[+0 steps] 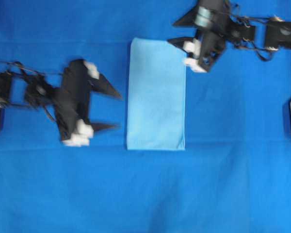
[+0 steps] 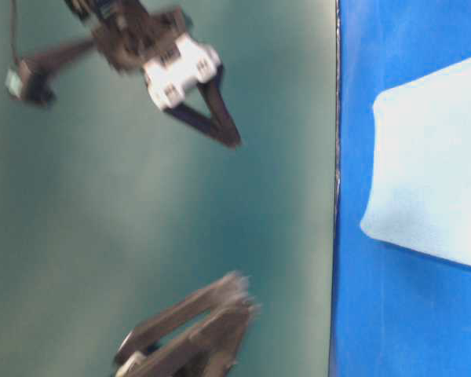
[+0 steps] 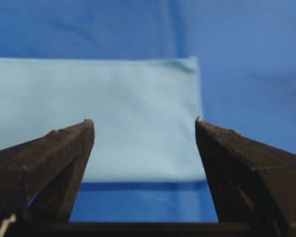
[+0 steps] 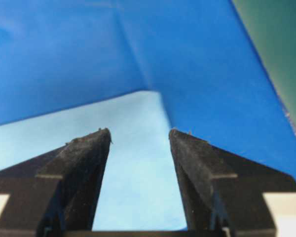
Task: Fold the light blue towel.
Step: 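Lay the towel strip down, open both grippers and withdraw, then move both grippers to the far end corners of the towel strip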
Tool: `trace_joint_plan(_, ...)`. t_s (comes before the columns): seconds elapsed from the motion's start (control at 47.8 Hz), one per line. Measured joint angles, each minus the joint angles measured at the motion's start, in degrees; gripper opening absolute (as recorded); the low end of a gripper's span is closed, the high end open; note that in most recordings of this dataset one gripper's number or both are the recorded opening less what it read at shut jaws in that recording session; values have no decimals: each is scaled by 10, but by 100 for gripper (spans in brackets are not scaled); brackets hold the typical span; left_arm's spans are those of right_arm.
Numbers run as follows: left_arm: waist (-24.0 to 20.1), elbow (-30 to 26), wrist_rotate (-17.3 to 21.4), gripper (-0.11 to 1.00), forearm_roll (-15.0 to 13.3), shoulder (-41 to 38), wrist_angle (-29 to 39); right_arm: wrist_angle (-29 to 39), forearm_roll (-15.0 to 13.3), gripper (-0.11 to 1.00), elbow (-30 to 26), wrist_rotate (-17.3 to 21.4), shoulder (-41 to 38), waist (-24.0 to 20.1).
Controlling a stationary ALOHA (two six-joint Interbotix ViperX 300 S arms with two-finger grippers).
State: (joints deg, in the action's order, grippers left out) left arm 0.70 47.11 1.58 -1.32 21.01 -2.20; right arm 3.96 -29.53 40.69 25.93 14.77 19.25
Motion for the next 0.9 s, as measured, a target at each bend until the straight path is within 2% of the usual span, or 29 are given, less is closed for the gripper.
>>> trace_joint_plan(0.251, -47, 108, 0, 78, 1, 138, -77, -40, 11, 55, 106, 40, 123, -32)
trace_joint_plan(0.44, -62, 163, -5, 78, 0, 190, -103, -59, 11, 55, 167, 76, 181, -33)
trace_joint_plan(0.9, -65, 171, -5, 78, 0, 182, -120, -67, 11, 55, 174, 81, 183, -34)
